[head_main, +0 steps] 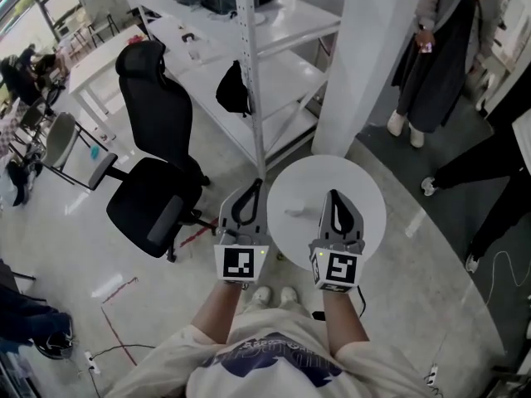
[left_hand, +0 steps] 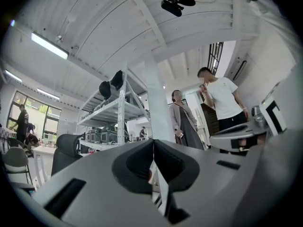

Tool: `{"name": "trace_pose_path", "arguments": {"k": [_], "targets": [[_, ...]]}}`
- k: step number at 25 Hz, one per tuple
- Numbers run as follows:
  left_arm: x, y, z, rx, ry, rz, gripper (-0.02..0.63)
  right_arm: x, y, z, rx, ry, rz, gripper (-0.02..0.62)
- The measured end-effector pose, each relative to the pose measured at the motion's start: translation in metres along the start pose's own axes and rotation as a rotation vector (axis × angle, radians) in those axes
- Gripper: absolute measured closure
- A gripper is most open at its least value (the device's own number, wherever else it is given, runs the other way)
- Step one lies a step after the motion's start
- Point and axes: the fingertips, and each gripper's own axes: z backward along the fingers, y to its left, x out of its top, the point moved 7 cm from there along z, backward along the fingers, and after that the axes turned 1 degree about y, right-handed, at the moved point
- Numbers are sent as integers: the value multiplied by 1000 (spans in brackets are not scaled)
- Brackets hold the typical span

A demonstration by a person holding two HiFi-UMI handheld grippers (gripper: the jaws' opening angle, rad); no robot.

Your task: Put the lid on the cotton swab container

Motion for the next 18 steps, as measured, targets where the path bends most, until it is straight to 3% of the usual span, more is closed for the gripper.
{"name": "trace_pose_path", "arguments": {"k": [18], "targets": [[-10,7,-2,9,27,-4,607,-5,-1,-11,13,54,53,588]]}}
